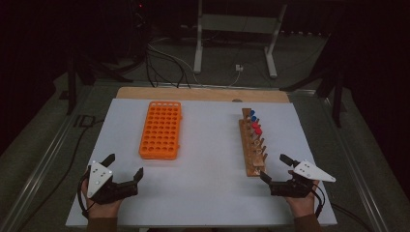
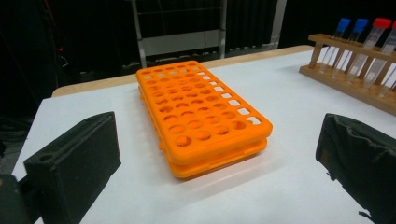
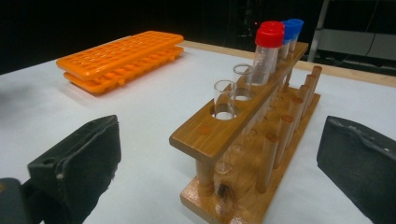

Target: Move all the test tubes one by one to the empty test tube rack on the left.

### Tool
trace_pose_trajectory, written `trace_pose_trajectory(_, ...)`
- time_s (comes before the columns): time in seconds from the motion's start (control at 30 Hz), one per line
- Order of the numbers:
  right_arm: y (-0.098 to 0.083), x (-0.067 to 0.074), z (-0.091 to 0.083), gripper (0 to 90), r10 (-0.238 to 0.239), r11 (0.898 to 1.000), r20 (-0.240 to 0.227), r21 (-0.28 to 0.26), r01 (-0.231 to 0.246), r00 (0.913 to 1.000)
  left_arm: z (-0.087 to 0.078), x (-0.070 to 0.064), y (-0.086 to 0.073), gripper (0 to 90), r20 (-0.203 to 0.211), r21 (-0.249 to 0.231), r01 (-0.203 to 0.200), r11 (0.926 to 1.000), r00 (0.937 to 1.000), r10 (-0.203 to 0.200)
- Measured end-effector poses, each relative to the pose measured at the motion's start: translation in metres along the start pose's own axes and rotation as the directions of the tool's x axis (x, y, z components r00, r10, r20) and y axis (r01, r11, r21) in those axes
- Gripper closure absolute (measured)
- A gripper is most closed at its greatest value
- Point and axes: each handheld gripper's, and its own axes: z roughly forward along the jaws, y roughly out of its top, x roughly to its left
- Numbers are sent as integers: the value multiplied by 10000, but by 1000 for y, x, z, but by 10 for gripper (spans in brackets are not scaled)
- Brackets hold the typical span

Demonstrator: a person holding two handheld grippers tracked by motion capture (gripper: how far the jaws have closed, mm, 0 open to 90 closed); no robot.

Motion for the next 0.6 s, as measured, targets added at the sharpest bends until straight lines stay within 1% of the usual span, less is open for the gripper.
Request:
trace_pose_trajectory(0.07,0,-1,1,2,110,9999,-33,8,-110,9999,2,0,0,6,11,38,12,10000,10000,-13)
trace_pose_trajectory(0.13,0,-1,1,2,101,9999,-17,6,-101,9999,3,-1,-1,6,-53,76,-50,10000,10000,50)
trace_pose_trajectory(0.2,0,-1,1,8,-57,10000,42,-64,58,10000,3,-2,-1,6,-100,70,-69,10000,9999,70)
trace_pose_trajectory(0.27,0,-2,-1,8,-238,9991,141,-342,243,9996,4,-3,-2,6,-104,66,-124,9999,9999,124)
trace_pose_trajectory(0.37,2,-3,-2,8,-239,9984,237,-514,251,9994,6,-3,-2,6,-140,46,-87,10000,9999,88)
trace_pose_trajectory(0.47,7,-5,-3,8,-261,9984,438,-499,283,9987,8,-3,-2,6,-201,44,-12,10000,9998,12)
trace_pose_trajectory(0.5,7,-5,-3,8,-261,9984,438,-499,283,9987,8,-3,-2,6,-243,84,-12,10000,9997,14)
trace_pose_trajectory(0.53,12,-6,-2,17,-147,9983,442,-565,172,9989,8,-4,-3,6,-259,92,33,10000,9997,-31)
trace_pose_trajectory(0.6,15,-7,-1,32,-154,9981,442,-581,180,9989,9,-4,-3,6,-260,122,31,9999,9997,-28)
